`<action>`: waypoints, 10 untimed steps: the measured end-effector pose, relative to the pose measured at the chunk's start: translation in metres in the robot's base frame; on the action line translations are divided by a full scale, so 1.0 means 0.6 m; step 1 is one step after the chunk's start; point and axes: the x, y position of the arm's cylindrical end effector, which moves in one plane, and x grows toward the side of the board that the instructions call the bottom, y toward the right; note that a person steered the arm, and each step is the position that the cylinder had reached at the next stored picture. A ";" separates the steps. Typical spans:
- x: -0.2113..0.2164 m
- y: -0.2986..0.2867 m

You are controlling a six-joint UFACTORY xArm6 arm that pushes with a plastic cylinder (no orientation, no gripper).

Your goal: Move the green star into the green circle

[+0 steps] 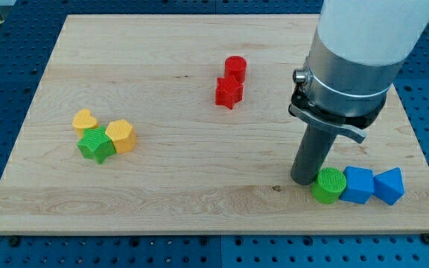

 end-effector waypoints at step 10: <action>-0.090 -0.537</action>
